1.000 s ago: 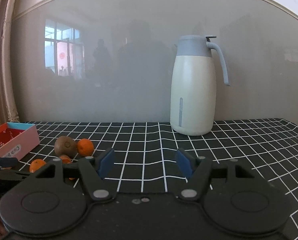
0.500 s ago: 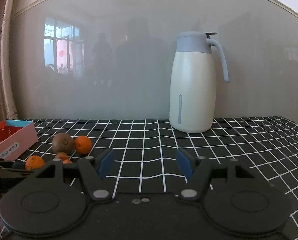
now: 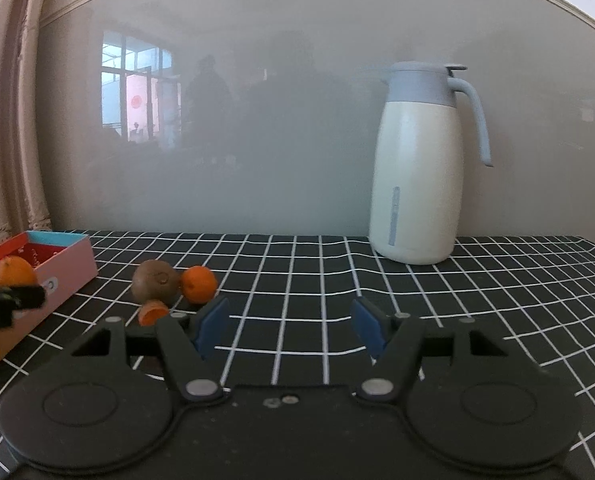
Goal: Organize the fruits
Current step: 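Close the left gripper on the mandarin and lift it, then lower the mandarin into the box and open the left gripper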
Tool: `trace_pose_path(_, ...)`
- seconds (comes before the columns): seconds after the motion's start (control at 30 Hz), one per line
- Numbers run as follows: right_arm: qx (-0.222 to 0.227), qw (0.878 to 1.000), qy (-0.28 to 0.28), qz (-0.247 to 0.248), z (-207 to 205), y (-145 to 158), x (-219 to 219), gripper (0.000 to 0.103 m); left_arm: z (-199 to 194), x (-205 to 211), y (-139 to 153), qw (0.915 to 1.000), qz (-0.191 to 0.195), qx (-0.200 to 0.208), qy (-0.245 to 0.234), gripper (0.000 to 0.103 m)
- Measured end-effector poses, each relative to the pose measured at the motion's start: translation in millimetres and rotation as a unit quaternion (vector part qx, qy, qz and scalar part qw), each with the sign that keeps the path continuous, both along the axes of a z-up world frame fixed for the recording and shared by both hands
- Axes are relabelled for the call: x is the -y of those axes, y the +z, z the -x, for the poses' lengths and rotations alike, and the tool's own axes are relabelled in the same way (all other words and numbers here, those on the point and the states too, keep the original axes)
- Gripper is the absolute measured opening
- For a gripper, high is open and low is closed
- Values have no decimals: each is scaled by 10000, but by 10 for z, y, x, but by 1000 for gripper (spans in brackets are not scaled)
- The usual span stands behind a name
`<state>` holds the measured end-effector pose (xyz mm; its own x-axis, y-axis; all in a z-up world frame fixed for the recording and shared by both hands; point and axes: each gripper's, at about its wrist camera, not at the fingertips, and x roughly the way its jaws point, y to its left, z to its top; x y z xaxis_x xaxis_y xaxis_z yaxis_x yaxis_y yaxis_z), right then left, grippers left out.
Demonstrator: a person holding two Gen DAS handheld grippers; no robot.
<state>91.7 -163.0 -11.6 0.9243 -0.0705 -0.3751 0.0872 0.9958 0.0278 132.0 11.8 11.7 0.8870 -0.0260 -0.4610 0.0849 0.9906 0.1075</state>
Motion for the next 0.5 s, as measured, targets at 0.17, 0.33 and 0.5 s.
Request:
trace_pose_path(0.17, -5, 9999, 95, 40, -30, -12, -142, 67, 36, -345, 80, 9994, 8, 112, 325, 44)
trace_pose_path(0.33, 13, 9998, 176, 69, -50, -13, -254, 67, 34, -718, 66, 9977, 6, 142, 668, 44)
trace_pose_path(0.5, 3, 9997, 245, 95, -77, -29, -369, 67, -13, -1042, 17, 9951, 99, 120, 980, 44)
